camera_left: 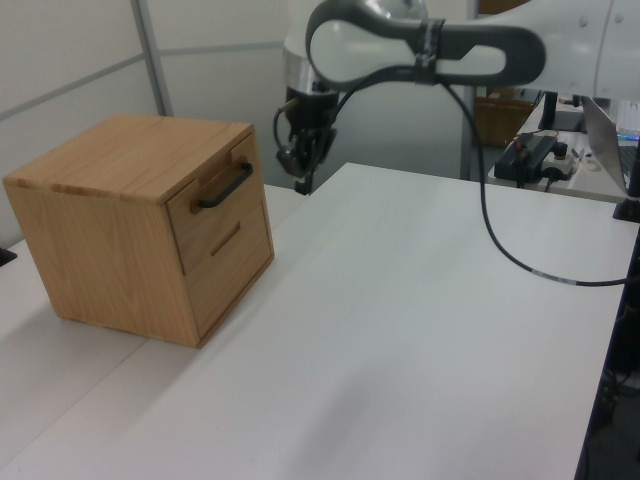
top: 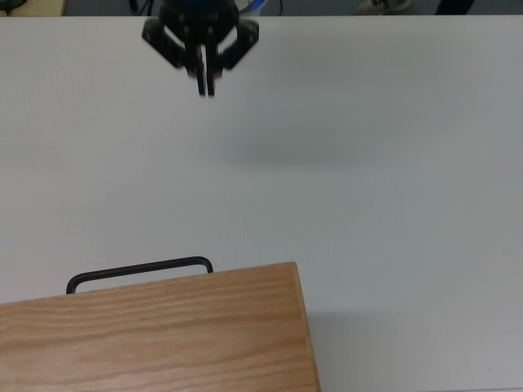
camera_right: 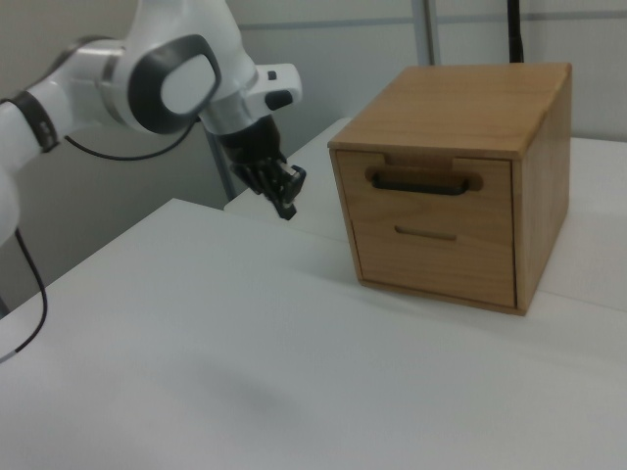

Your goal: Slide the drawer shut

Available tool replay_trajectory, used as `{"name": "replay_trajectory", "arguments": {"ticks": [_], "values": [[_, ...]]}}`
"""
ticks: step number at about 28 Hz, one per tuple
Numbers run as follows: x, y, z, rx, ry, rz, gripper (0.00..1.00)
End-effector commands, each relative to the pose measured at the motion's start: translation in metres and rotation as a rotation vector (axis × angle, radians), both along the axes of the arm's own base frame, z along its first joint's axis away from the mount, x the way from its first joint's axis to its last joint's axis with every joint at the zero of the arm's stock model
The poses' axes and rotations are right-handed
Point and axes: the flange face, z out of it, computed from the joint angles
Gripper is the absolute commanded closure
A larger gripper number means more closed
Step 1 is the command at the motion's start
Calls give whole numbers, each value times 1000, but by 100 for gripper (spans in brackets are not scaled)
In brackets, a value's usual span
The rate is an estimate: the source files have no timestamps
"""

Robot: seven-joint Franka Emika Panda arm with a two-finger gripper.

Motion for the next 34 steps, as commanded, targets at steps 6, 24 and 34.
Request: {"name": "replay_trajectory", "arguments": {"ticks": [6, 24, 34], "values": [[-46, -21, 30, 2, 103, -47, 0], [-58, -22, 38, 0, 126, -49, 0], [-57, -25, 37, -15, 128, -54, 0]]}}
